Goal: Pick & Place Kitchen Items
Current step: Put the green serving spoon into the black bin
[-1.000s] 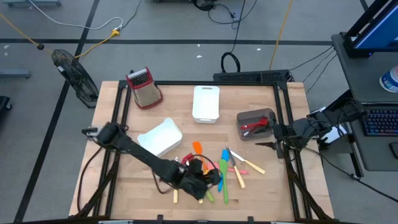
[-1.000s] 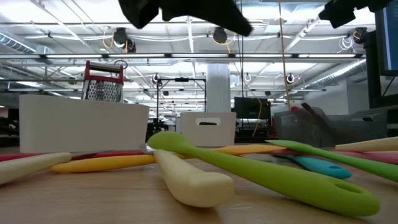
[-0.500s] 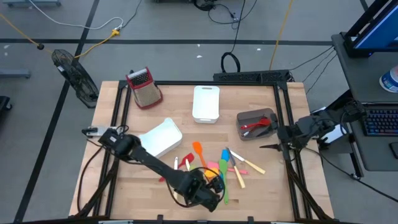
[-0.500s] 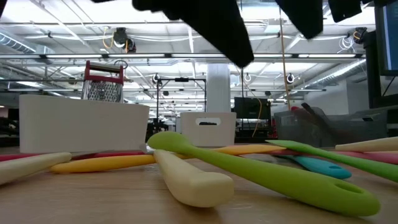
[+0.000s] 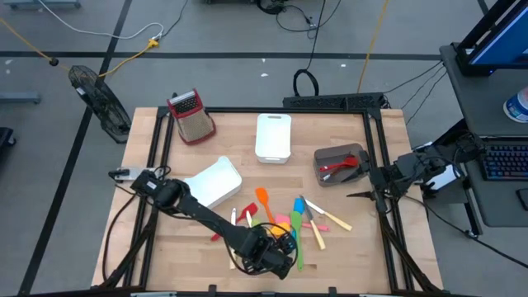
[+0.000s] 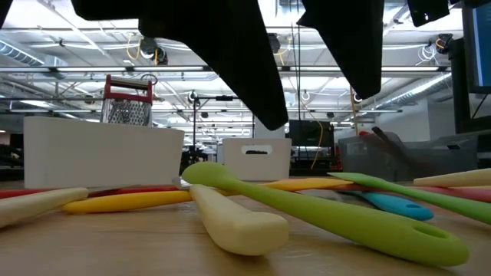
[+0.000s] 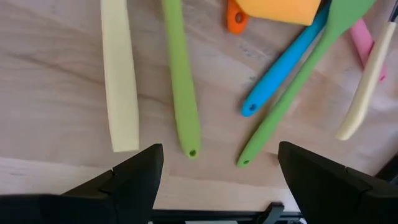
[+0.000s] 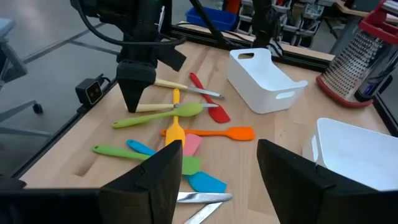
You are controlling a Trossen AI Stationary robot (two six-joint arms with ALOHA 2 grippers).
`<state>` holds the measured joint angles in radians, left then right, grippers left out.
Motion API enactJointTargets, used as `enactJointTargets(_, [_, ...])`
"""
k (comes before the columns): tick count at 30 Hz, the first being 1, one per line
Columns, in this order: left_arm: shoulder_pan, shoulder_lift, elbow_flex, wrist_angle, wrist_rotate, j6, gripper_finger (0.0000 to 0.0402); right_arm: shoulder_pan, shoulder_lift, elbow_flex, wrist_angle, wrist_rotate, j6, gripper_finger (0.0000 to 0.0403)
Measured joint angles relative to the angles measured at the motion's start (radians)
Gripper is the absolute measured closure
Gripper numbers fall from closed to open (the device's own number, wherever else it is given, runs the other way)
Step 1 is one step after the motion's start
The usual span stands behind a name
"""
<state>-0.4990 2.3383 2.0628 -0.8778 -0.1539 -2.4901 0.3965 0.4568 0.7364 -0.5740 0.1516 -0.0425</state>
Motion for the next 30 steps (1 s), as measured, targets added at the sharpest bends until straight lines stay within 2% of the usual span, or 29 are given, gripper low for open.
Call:
enactJointTargets(7, [0.014,0.040,0.000,0.007,0.050,-0.008,0.0078,0.000,-0.001,0.000,-0.006,0.000,-0.004,0.0202])
enactJointTargets(30, [0.019,0.045,0.000,-0.043,0.075,-0.042,0.0078,0.000,-0.003,0.000,-0.007,0.000,-0.007,0.0202])
